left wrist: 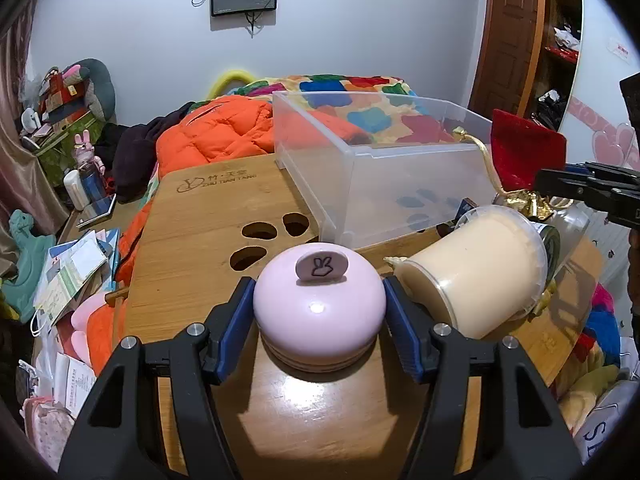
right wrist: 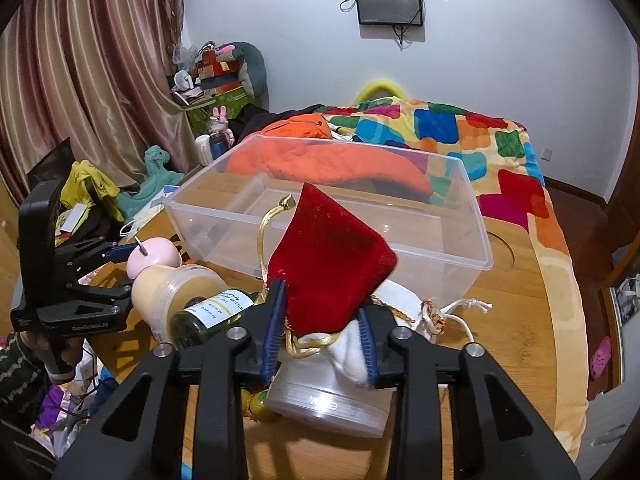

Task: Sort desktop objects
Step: 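Carry the red velvet pouch with the right tool while the left tool carries the pink container toward the box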

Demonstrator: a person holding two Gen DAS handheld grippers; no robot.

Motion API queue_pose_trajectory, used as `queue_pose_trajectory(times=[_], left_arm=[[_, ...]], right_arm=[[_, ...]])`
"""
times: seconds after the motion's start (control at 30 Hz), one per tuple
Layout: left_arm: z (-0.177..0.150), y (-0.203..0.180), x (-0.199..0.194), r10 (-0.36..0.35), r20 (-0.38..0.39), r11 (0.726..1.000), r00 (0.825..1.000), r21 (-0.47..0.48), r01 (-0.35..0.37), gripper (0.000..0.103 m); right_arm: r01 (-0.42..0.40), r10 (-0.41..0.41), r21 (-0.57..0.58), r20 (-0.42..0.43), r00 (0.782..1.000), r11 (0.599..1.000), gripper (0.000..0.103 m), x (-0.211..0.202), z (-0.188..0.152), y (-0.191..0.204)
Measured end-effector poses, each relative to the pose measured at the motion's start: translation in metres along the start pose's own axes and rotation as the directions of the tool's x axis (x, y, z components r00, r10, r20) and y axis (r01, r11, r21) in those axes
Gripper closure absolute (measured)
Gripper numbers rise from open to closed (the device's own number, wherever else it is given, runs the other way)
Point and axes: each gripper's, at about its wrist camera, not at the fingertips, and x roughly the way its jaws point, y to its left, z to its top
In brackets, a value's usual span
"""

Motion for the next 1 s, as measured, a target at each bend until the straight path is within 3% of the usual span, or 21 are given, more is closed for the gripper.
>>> queue_pose_trajectory(times=[0.4, 1.0], left_arm=[[0.005, -0.002, -0.012, 0.039, 0.028, 0.999, 0.999, -0.001, -0.039, 0.040], [0.023, -0.019, -0.039, 0.070, 0.098, 0.997, 0.993, 0.032, -0.073, 0.040]], right_arm=[[0.018, -0.017, -0.022, 0.029, 0.999, 1.000, 0.083, -0.017, -0.001, 0.003], [-0.017, 0.018, -0.008, 0.109, 0.994, 1.000, 0.084, -0.051, 0.004, -0.006]])
